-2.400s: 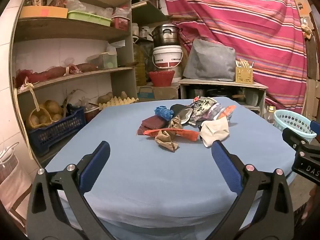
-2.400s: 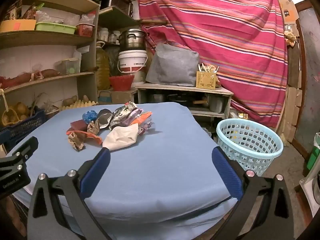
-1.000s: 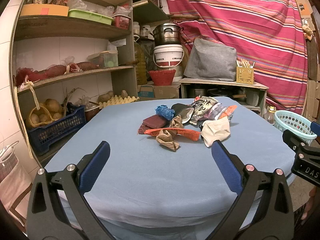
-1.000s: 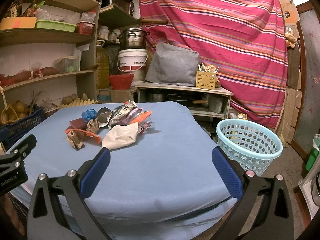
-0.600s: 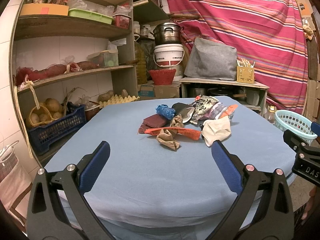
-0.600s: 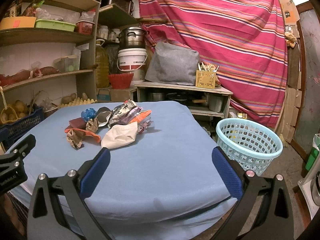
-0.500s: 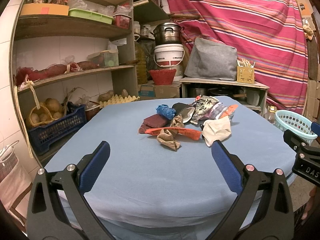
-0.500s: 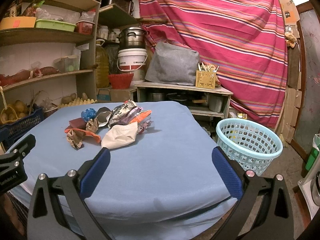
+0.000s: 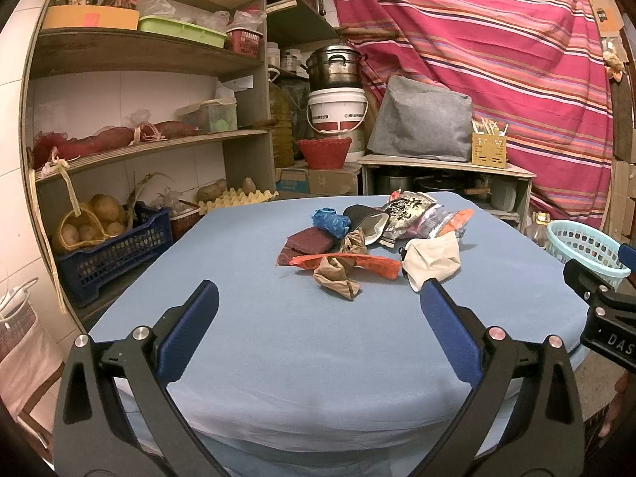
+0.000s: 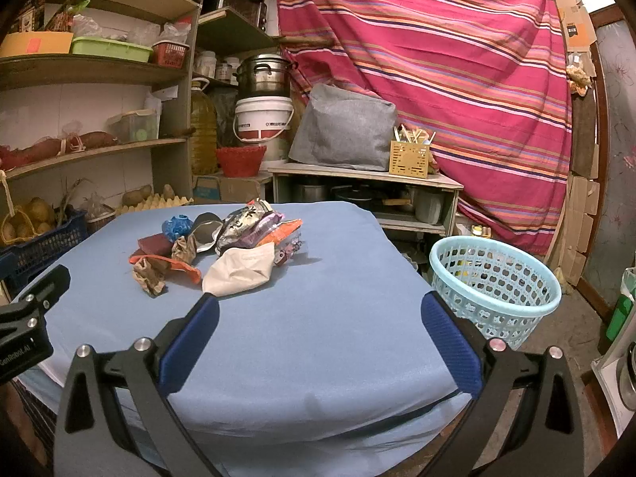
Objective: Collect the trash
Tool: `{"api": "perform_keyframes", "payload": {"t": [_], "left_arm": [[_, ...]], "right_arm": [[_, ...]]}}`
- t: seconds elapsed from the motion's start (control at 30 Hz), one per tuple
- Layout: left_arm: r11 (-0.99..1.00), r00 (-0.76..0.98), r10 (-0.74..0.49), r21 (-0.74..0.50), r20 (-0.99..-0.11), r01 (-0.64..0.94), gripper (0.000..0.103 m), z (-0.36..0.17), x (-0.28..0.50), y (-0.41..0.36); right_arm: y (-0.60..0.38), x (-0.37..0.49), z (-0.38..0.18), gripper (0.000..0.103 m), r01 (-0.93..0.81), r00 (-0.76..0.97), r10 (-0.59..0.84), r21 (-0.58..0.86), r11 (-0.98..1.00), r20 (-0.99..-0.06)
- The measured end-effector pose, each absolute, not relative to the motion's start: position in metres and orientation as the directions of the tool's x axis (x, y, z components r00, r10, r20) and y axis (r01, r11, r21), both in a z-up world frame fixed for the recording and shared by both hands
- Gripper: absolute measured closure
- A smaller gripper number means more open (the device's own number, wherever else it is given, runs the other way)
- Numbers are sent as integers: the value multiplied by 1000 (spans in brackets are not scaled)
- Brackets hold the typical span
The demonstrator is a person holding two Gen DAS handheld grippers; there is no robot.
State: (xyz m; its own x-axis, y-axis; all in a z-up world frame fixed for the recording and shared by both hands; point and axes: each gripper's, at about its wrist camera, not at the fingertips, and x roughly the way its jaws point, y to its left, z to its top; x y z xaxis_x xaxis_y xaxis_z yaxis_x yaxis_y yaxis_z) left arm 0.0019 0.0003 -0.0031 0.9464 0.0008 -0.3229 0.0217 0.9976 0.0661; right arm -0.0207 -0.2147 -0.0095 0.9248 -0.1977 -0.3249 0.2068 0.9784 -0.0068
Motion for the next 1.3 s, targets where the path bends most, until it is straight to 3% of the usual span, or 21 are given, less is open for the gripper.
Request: {"api": "perform_keyframes", "payload": {"t": [1.3], "left_arm": [[999, 937, 8, 50, -348, 10, 5, 3, 15, 15]], "right_arm": [[-222, -3, -6, 4, 191, 926, -181, -3, 982, -332]]}}
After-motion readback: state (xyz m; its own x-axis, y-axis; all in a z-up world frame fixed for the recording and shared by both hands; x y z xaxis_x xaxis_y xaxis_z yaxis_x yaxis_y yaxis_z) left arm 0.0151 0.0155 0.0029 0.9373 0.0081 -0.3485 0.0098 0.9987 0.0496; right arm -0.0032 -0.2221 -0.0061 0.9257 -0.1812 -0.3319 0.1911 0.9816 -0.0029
